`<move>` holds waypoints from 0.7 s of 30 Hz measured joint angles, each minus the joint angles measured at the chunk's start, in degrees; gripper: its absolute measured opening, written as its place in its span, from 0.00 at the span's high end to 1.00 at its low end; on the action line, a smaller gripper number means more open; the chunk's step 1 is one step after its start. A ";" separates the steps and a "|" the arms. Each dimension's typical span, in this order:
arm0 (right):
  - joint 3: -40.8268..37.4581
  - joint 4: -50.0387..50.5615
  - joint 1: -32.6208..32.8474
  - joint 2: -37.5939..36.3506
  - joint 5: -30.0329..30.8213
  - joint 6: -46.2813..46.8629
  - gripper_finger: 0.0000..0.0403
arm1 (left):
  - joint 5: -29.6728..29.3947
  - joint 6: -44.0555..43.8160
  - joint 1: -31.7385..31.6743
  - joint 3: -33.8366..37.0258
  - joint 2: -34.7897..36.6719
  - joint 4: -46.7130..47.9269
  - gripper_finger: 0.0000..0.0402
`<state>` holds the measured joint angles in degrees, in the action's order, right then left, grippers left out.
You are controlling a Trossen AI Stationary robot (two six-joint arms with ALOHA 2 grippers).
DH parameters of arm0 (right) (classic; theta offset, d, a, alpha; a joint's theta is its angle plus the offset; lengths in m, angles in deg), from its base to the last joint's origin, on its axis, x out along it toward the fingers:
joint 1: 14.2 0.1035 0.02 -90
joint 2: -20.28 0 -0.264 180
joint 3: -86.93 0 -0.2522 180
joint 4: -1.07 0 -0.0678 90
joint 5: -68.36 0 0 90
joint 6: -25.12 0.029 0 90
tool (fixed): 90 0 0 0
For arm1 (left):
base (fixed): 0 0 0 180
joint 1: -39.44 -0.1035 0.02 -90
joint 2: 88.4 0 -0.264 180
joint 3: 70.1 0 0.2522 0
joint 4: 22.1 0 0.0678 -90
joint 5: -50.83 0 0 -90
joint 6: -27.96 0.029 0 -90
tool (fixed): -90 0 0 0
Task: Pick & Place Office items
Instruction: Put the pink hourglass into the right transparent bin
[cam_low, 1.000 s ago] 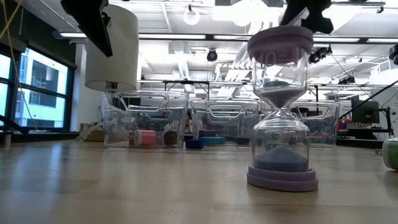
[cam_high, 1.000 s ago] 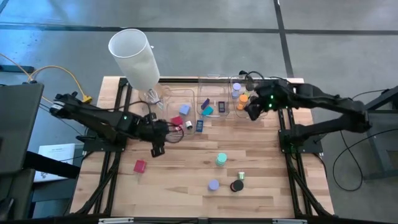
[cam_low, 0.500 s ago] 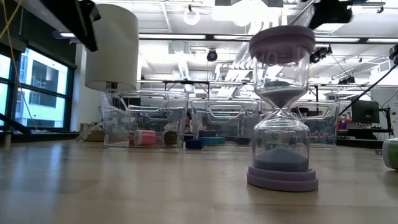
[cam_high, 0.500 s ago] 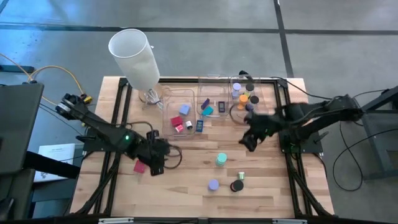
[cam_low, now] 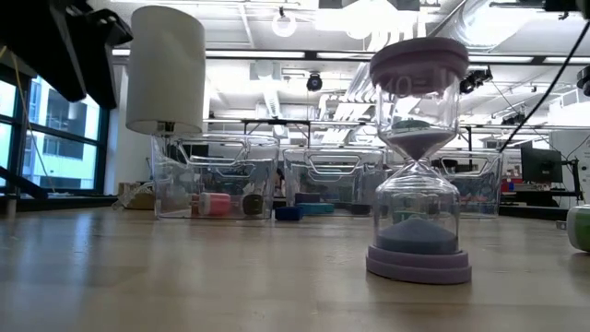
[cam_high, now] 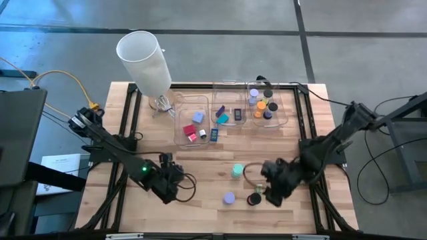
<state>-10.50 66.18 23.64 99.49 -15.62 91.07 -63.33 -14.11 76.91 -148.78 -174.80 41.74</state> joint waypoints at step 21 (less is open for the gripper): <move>0.00 -7.46 -0.51 10.26 -0.16 -12.19 0.35 | 0.02 4.15 -4.06 0.00 -1.65 -0.89 0.47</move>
<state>-10.50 58.72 23.13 109.76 -15.78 78.88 -63.31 -9.96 72.84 -148.78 -176.45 40.85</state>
